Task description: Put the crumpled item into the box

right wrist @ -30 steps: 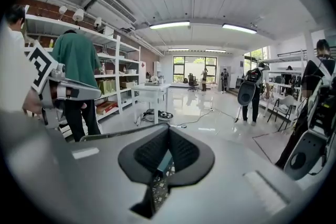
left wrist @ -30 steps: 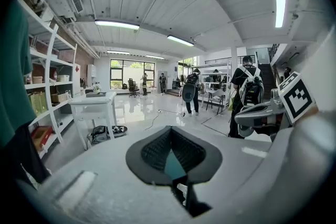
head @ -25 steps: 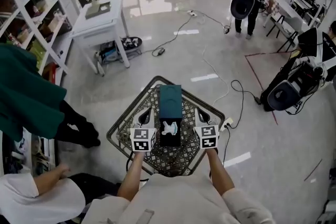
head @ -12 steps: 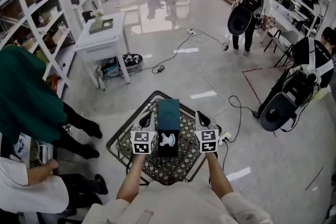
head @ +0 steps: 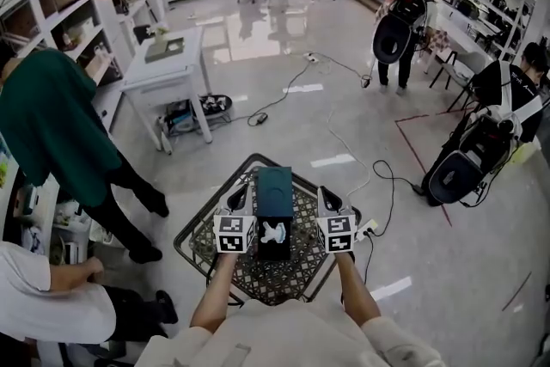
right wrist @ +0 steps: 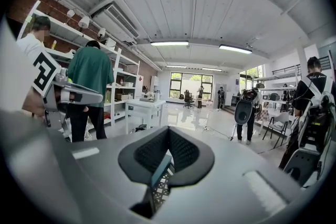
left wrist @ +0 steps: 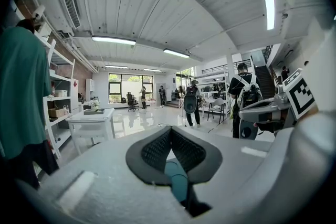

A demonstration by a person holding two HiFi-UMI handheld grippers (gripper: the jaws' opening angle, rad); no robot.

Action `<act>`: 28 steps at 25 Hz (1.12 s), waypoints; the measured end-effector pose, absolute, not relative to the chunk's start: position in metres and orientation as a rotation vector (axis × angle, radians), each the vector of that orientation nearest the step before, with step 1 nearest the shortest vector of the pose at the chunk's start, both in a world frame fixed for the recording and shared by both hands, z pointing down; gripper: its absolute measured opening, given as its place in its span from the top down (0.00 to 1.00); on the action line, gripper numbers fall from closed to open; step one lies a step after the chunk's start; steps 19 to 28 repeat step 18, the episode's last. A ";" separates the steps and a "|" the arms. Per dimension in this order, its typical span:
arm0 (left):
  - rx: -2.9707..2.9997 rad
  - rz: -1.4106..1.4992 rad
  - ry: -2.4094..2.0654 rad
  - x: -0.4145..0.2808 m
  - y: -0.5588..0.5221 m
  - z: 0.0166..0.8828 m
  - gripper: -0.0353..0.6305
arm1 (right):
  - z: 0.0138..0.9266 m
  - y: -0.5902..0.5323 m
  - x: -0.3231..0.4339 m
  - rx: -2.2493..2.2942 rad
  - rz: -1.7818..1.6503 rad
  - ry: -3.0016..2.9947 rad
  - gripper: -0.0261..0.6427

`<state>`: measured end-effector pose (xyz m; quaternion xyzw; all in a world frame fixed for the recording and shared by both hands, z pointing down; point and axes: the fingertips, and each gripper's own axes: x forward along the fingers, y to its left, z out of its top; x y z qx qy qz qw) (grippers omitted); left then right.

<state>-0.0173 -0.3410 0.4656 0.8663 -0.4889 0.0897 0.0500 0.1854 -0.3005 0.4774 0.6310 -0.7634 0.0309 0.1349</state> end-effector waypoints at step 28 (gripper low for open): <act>2.626 0.321 -1.469 -0.011 -0.338 0.488 0.94 | 0.498 -0.298 0.180 1.754 0.107 -2.206 0.96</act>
